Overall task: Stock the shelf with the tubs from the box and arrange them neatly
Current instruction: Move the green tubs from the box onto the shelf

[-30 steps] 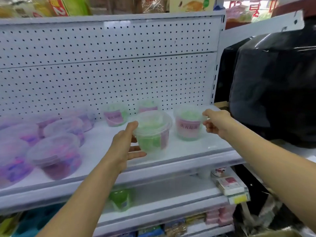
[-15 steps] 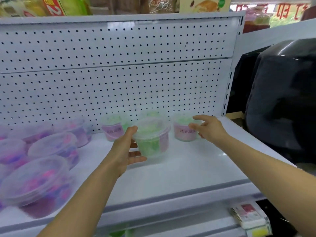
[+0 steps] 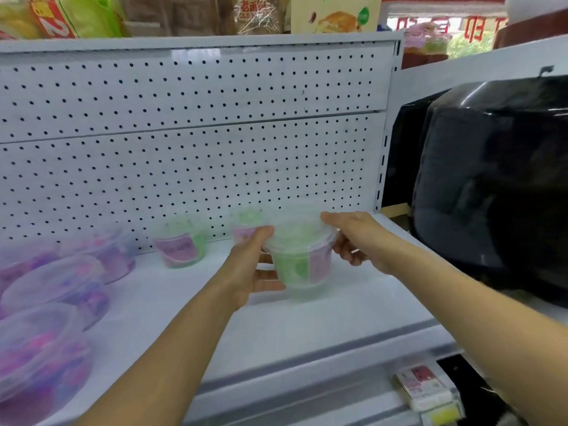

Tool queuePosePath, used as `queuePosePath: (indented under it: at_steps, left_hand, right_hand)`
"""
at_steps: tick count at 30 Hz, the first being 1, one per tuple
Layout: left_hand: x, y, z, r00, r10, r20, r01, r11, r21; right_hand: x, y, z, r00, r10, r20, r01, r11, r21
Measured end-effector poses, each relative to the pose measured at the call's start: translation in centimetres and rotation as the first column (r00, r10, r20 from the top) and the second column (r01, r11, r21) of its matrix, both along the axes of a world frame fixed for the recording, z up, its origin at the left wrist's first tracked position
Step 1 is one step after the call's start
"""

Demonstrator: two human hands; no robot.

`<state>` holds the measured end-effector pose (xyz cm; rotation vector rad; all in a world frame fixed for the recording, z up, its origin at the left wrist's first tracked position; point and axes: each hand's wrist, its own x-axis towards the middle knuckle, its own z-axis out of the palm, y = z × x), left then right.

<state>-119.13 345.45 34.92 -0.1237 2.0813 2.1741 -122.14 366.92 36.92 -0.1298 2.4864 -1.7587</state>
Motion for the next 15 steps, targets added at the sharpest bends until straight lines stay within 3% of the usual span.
queuePosePath:
  at_steps: [4, 6, 8, 10, 12, 15]
  left_hand:
    - [-0.9, 4.2, 0.0, 0.995, -0.096, 0.005, 0.097, 0.993, -0.066]
    - [-1.8, 5.8, -0.6, 0.988, -0.092, -0.126, 0.056, 0.963, -0.262]
    - [-3.2, 6.2, -1.3, 0.907, -0.124, -0.402, -0.144, 0.806, -0.575]
    - [-4.5, 6.0, -1.7, 0.789, -0.270, -0.551, -0.289, 0.628, -0.722]
    - [-5.9, 5.5, -2.2, 0.764, -0.407, -0.500, -0.274, 0.497, -0.823]
    - [-7.3, 5.2, -2.7, 0.783, -0.484, -0.391, -0.229, 0.361, -0.904]
  right_hand:
    - [0.2, 4.5, 0.4, 0.986, -0.160, -0.039, 0.157, 0.985, -0.073]
    - [0.2, 6.9, 0.2, 0.969, -0.244, -0.040, 0.237, 0.963, -0.131]
    - [-0.1, 8.9, -0.5, 0.939, -0.341, -0.034, 0.333, 0.932, -0.141]
    - [-0.5, 9.9, -1.3, 0.902, -0.431, -0.031, 0.422, 0.895, -0.147]
    - [-1.2, 10.5, -2.2, 0.878, -0.478, -0.020, 0.465, 0.863, -0.195]
    - [-2.5, 10.7, -3.1, 0.893, -0.449, 0.012, 0.437, 0.862, -0.255]
